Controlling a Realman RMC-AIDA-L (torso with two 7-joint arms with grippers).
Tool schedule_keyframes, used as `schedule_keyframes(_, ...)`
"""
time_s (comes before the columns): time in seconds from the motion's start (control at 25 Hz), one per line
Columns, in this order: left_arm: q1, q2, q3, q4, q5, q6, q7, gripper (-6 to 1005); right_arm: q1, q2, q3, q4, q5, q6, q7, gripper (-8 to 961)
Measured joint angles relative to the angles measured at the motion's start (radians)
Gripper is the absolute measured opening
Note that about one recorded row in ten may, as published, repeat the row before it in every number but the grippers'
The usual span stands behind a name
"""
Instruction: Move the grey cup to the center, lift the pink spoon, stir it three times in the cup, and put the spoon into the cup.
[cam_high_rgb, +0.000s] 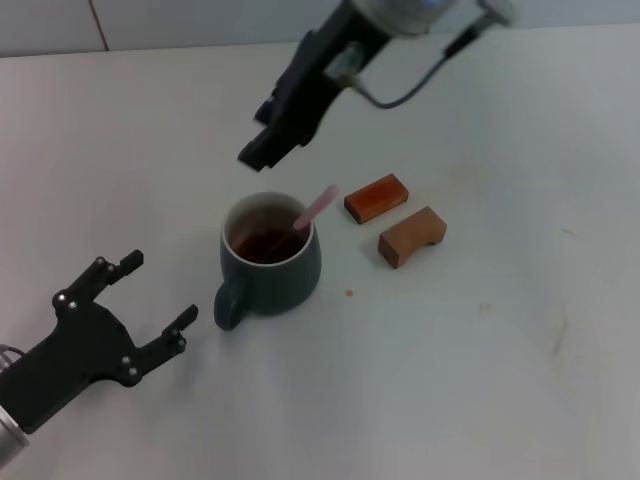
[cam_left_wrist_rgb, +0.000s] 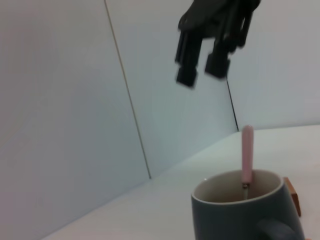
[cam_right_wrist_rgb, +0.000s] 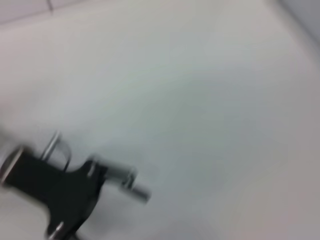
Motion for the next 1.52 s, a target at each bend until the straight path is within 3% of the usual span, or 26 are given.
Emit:
schedule_keyframes(0.04,0.0,0.0,-0.008,-0.003,-0.001,0.001,0.0,835,-0.065,0.0,-0.01,-0.103,0.023,0.016,-0.008,498)
schedule_keyframes(0.08,0.001,0.0,-0.028,-0.01,-0.002,0.003,0.003,835,-0.226,-0.001,-0.043,-0.3,0.097,0.078,-0.059,516)
schedule_keyframes(0.12,0.001,0.0,-0.028,-0.01,-0.002,0.003,0.003,835,-0.226,-0.001,-0.043,-0.3,0.097,0.078,-0.059,534)
schedule_keyframes(0.16,0.002,0.0,-0.033,-0.011,-0.002,0.003,0.003,835,-0.31,-0.001,-0.058,-0.365,0.148,0.117,-0.099,553)
schedule_keyframes(0.24,0.003,0.0,-0.039,-0.013,-0.002,0.004,0.0,834,-0.498,-0.003,-0.094,-0.476,0.297,0.214,-0.232,589)
schedule_keyframes(0.28,0.003,0.0,-0.041,-0.014,-0.003,0.006,-0.002,834,-0.673,-0.003,-0.12,-0.516,0.46,0.288,-0.403,608)
schedule_keyframes(0.32,0.003,0.0,-0.041,-0.014,-0.003,0.006,-0.002,834,-0.673,-0.003,-0.12,-0.516,0.46,0.288,-0.403,626)
schedule_keyframes(0.44,0.005,0.0,-0.048,-0.014,-0.002,0.006,-0.004,834,-0.9,0.0,-0.141,-0.47,0.69,0.351,-0.676,681)
schedule_keyframes(0.48,0.006,0.0,-0.05,-0.014,-0.003,0.006,-0.005,834,-0.987,0.001,-0.147,-0.363,0.837,0.364,-0.864,710)
schedule_keyframes(0.52,0.007,0.0,-0.05,-0.014,-0.002,0.006,-0.007,834,-0.987,0.001,-0.147,-0.363,0.837,0.364,-0.864,739)
schedule_keyframes(0.56,0.009,0.0,-0.05,-0.014,-0.002,0.006,-0.011,834,-1.043,0.001,-0.152,-0.191,1.015,0.35,-1.115,768)
schedule_keyframes(0.6,0.012,0.001,-0.048,-0.014,0.0,0.006,-0.014,834,-1.043,0.001,-0.152,-0.191,1.015,0.35,-1.115,797)
schedule_keyframes(0.64,0.013,0.001,-0.047,-0.014,0.001,0.006,-0.015,834,-1.056,0.001,-0.155,-0.09,1.101,0.328,-1.249,826)
schedule_keyframes(0.68,0.017,0.002,-0.044,-0.014,0.004,0.006,-0.016,834,-1.052,0.0,-0.158,0.115,1.254,0.275,-1.471,826)
schedule_keyframes(0.72,0.017,0.002,-0.044,-0.014,0.004,0.006,-0.016,834,-1.052,0.0,-0.158,0.115,1.254,0.275,-1.471,826)
schedule_keyframes(0.76,0.02,0.002,-0.042,-0.014,0.004,0.006,-0.016,834,-1.04,0.0,-0.157,0.22,1.323,0.243,-1.567,826)
schedule_keyframes(0.84,0.028,0.003,-0.041,-0.014,0.004,0.006,-0.016,834,-0.997,-0.001,-0.153,0.404,1.394,0.204,-1.682,826)
schedule_keyframes(0.88,0.033,0.003,-0.04,-0.014,0.005,0.005,-0.013,834,-0.939,-0.003,-0.146,0.59,1.419,0.188,-1.752,826)
schedule_keyframes(0.92,0.033,0.003,-0.04,-0.014,0.005,0.005,-0.013,834,-0.939,-0.003,-0.146,0.59,1.419,0.188,-1.752,826)
schedule_keyframes(0.96,0.035,0.003,-0.035,-0.014,0.005,0.002,-0.01,834,-0.884,-0.003,-0.146,0.723,1.422,0.187,-1.811,826)
schedule_keyframes(1.0,0.035,0.002,-0.03,-0.014,0.006,0.0,-0.01,834,-0.884,-0.003,-0.146,0.723,1.422,0.187,-1.811,826)
schedule_keyframes(1.08,0.036,0.002,-0.011,-0.014,0.007,-0.001,-0.009,834,-0.812,0.002,-0.152,0.89,1.422,0.191,-1.89,826)
schedule_keyframes(1.28,0.032,0.001,0.027,-0.014,0.008,-0.007,-0.009,834,-0.762,0.004,-0.158,1.006,1.414,0.196,-1.906,826)
schedule_keyframes(1.52,0.025,0.0,0.062,-0.014,0.008,-0.017,-0.011,834,-0.759,0.001,-0.165,1.024,1.41,0.198,-1.899,826)
